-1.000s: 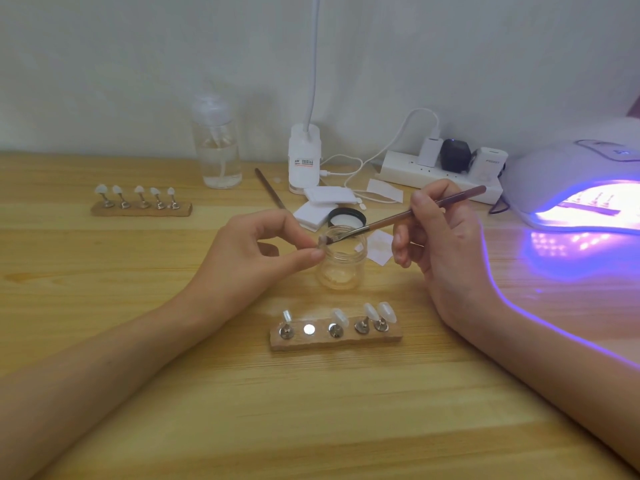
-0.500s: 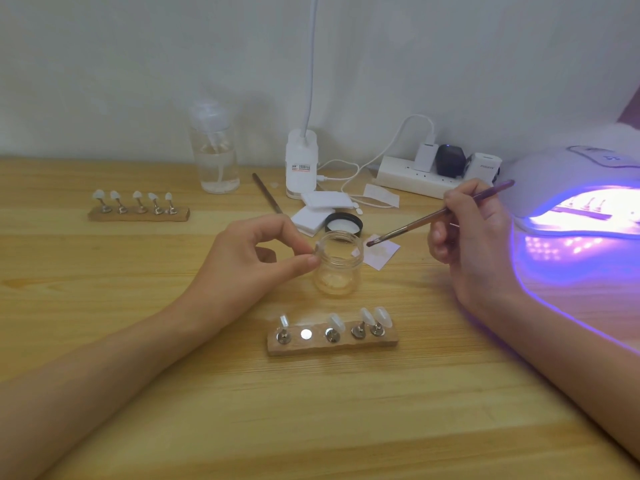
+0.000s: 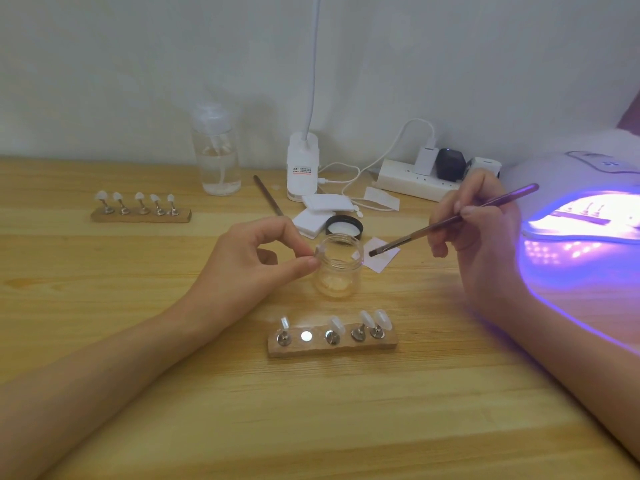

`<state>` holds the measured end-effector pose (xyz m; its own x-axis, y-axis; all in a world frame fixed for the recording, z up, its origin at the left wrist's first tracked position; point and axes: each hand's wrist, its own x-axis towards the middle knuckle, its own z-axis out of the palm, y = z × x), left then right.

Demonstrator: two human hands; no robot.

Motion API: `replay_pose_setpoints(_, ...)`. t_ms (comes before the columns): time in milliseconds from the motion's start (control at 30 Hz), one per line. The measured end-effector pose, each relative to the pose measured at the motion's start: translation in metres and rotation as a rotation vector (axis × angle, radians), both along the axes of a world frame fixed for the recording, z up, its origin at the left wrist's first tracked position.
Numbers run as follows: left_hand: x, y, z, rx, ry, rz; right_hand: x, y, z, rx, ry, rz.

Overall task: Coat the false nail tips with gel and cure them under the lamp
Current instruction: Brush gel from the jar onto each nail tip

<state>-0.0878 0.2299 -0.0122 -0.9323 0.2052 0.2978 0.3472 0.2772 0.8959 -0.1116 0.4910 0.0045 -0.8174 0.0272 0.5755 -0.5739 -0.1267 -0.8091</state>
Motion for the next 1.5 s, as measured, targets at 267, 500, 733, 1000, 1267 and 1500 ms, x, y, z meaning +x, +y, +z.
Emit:
replay_pose_setpoints(267, 0.002, -0.004, 0.022, 0.235, -0.091, 0.031, -0.006, -0.003, -0.006, -0.231, -0.224, 0.061)
replay_pose_setpoints(500, 0.025, -0.01, 0.038, 0.055, -0.06, -0.107, -0.007, -0.006, -0.006, -0.274, -0.339, 0.106)
replay_pose_setpoints(733, 0.053, -0.007, 0.008, -0.233, 0.044, -0.159, -0.009, -0.007, -0.007, -0.247, -0.366, 0.124)
replay_pose_setpoints(1000, 0.051, -0.007, 0.002, -0.321, 0.051, -0.136, -0.011, -0.006, -0.01, -0.218, -0.351, 0.118)
replay_pose_setpoints(1267, 0.052, -0.008, 0.002, -0.331, 0.048, -0.17, -0.012, -0.005, -0.01, -0.226, -0.346, 0.107)
replay_pose_setpoints(1500, 0.049, -0.011, 0.007, -0.307, -0.048, -0.226, -0.012, -0.004, -0.01, -0.246, -0.371, 0.104)
